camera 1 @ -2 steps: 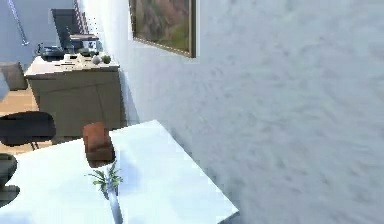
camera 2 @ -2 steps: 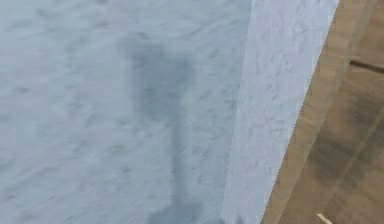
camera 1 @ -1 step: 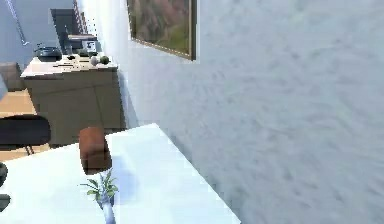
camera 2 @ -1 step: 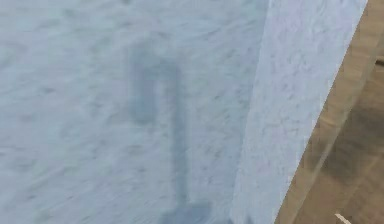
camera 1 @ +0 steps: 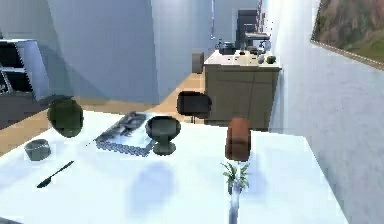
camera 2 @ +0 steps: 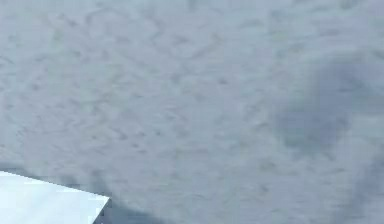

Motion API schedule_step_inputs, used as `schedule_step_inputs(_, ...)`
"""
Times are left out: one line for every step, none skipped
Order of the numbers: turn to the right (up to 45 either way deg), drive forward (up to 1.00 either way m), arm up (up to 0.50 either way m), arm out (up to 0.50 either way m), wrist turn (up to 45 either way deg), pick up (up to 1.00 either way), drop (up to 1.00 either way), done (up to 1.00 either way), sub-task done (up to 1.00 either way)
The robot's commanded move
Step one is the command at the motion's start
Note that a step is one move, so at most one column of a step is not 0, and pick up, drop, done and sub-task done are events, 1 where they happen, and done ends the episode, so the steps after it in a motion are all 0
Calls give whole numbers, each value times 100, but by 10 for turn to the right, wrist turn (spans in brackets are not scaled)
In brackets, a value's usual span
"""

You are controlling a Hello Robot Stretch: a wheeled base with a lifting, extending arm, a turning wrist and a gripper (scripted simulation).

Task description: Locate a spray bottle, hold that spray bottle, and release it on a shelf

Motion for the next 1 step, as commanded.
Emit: schedule_step_inputs(-450, 0, 0, 0, 0, 0, 0, 0, 0)
